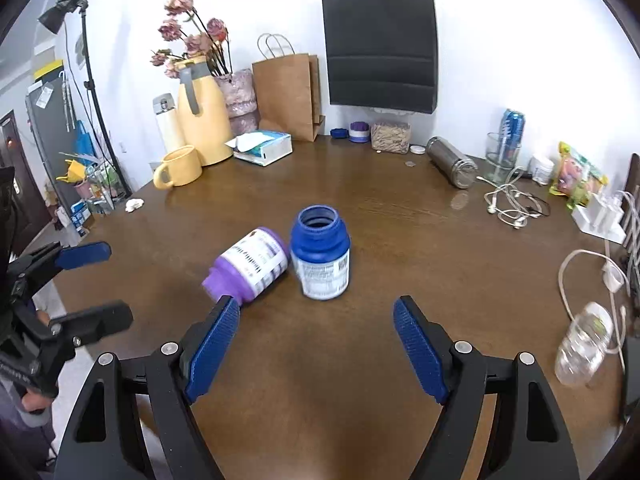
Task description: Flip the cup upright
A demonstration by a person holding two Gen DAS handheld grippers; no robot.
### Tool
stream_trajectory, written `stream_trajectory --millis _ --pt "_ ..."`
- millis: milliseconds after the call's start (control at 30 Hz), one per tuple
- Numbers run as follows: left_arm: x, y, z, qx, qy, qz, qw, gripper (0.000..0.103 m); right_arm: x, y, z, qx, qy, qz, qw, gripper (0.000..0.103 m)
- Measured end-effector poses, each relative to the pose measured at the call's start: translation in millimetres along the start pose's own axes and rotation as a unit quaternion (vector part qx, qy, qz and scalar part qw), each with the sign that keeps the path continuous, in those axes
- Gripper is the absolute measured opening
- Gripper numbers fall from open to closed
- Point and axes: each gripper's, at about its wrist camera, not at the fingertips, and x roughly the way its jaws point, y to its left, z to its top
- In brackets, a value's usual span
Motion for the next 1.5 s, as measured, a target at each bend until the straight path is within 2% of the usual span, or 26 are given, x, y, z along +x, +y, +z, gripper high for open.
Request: stream_trajectory --millis 233,400,567,733,800,900,1033,1500 --pt "-50 -8 -24 -0.005 -0.014 0.013 0.9998 0.103 -52 18 -29 0.009 -0.002 -0.004 1.000 0.084" --pt "-86 -10 -38 -0.023 -0.011 0.040 0.9989 0.103 -83 23 -53 0.048 -0.002 0.014 0.999 0.084" --pt "-120 -7 -60 -0.035 -0.017 0.058 0.9976 0.103 -108 36 -82 0.056 -0.005 -0.005 0.998 0.084" --pt "-150 -10 -103 -0.075 -0.049 0.117 0.9891 0.103 -124 55 -126 0.088 -0.020 -0.021 0.996 0.084" --pt "-155 -15 -114 -0.092 -0.062 0.108 0.9880 0.103 -124 63 -135 0.081 -0.012 -0.021 0.996 0.084" --pt "-157 -22 -113 -0.080 -0.062 0.112 0.9886 0.103 -120 71 -134 0.063 -0.004 -0.017 0.998 0.084" --pt "-156 -22 -112 -0.085 -0.058 0.121 0.9873 0.103 -122 71 -132 0.062 -0.008 -0.018 0.998 0.084" --pt "-153 -18 -115 -0.084 -0.045 0.120 0.9882 0.103 -124 72 -131 0.068 -0.012 -0.022 0.997 0.084"
